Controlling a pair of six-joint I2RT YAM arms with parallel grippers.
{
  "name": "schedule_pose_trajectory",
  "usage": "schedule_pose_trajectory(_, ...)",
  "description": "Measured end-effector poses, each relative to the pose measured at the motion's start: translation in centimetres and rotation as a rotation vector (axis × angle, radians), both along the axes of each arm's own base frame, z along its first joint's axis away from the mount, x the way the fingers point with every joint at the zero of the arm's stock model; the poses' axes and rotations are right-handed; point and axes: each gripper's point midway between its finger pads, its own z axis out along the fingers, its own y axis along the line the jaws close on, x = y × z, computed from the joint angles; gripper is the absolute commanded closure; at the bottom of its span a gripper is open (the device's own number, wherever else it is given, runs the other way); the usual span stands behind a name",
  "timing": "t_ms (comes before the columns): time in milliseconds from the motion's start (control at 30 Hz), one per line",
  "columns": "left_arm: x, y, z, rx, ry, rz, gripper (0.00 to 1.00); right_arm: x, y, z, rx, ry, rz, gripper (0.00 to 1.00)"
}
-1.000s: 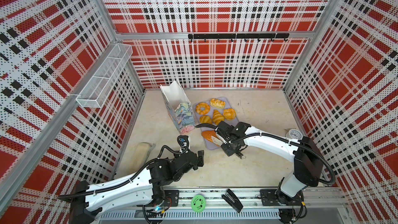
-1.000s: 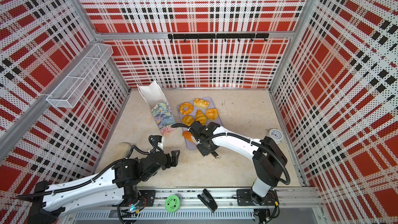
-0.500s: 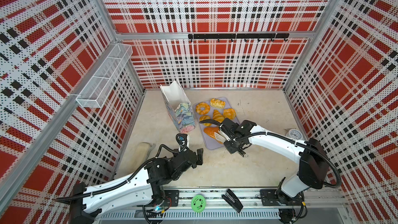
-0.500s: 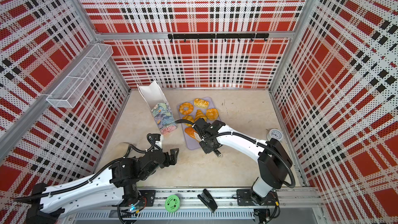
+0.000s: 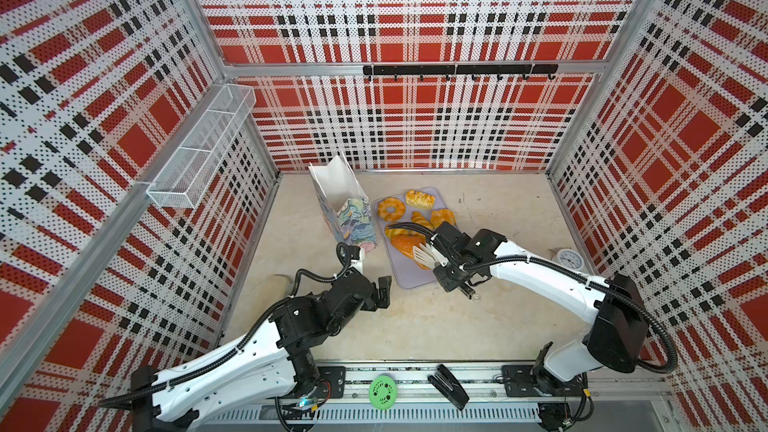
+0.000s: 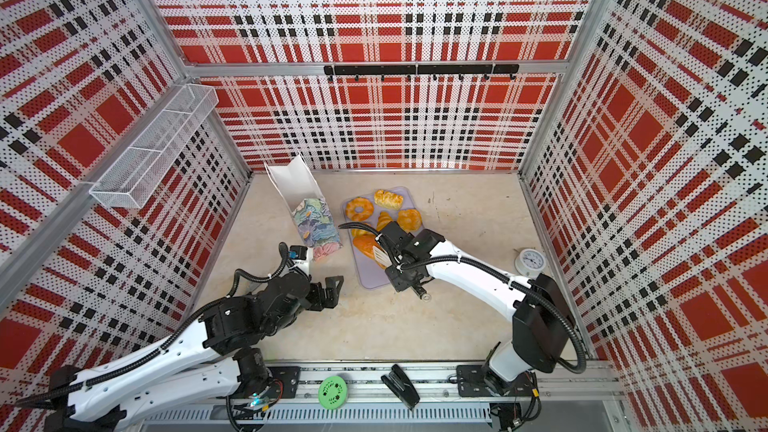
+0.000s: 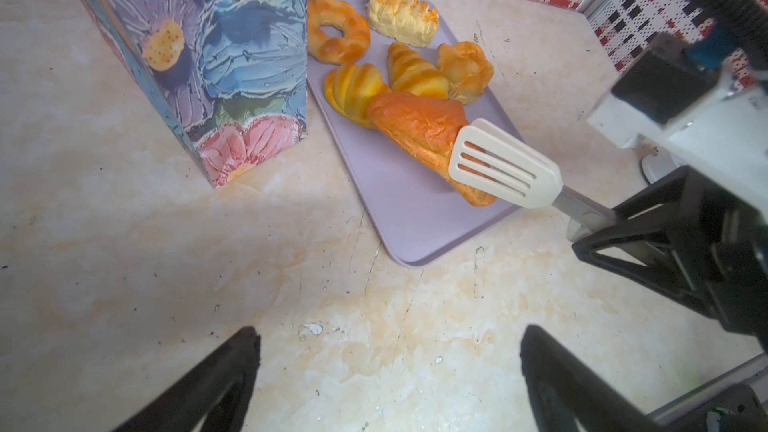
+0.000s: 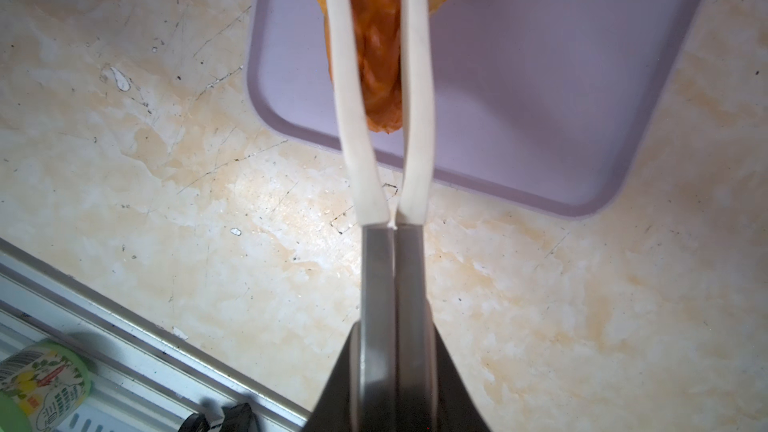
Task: Place the fake bread into the paper bag
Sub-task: 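Carry the orange loaf over the floral bag while the left gripper nears the bag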
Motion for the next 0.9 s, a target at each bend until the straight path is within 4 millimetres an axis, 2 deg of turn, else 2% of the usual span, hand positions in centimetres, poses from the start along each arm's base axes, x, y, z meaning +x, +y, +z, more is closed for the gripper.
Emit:
schedule_pose_trajectory(200,0.8,-0.4,2.0,0.003,-0.015,-0.038,0.01,0.7,0.0,1.4,0.035,-0.024,-0.017,0.81)
schedule_pose_trajectory(500,1.7,-0.5,3.8,0.03,-0.024,-0.083,0.0,2.2,0.7,4.7,0.109,-0.08,-0.024,0.81)
schedule_pose_trajectory(900,3.1,1.3,7.7,0.021,-0.07,-0.075,0.01,3.6,2.0,8.8,0.197,-0.141,-0.014,0.8)
